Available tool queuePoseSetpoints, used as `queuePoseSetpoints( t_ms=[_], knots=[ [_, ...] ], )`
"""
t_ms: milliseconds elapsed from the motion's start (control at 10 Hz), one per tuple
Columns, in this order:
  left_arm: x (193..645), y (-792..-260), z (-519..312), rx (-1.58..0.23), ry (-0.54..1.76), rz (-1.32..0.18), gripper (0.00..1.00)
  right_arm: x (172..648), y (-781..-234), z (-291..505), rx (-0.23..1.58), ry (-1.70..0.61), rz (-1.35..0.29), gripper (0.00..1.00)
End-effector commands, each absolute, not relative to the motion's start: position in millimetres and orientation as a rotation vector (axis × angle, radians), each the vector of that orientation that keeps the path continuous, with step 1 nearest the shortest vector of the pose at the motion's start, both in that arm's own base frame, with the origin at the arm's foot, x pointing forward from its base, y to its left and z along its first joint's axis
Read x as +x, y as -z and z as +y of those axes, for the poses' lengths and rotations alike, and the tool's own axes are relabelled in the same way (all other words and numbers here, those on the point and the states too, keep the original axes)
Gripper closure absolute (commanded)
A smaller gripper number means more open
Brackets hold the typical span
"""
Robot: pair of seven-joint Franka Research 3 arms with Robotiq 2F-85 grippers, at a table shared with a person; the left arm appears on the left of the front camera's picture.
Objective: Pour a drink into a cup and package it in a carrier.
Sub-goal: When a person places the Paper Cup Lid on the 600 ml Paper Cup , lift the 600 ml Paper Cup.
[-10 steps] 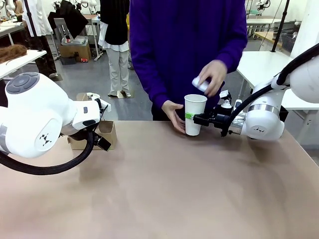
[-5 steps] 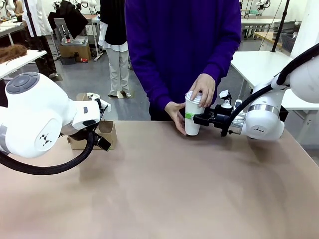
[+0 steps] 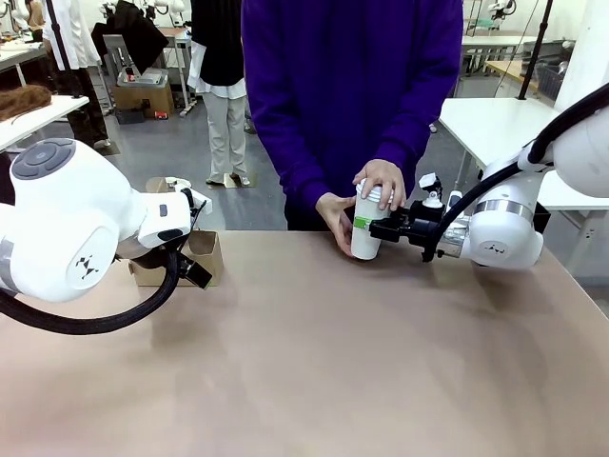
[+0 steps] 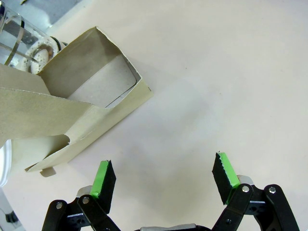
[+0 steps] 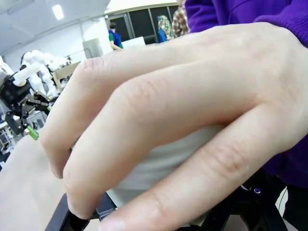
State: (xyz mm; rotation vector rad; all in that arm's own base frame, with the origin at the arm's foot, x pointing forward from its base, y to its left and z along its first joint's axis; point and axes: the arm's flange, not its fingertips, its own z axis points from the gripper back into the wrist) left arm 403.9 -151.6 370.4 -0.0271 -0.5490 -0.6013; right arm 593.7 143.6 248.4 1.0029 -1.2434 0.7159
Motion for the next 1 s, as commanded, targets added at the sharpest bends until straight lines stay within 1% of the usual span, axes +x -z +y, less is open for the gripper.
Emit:
queuePoseSetpoints(
  t_ms=[0,900],
  knots=[
    [403.7,-370.6,-151.4,-0.029,0.601,-0.549,0.0,593.3,-255.9,145.7,1.006,-0.721,-1.253,0.2],
    [403.7,-370.6,-151.4,-0.029,0.601,-0.549,0.0,593.3,-255.9,145.7,1.006,-0.721,-1.253,0.2]
  ],
)
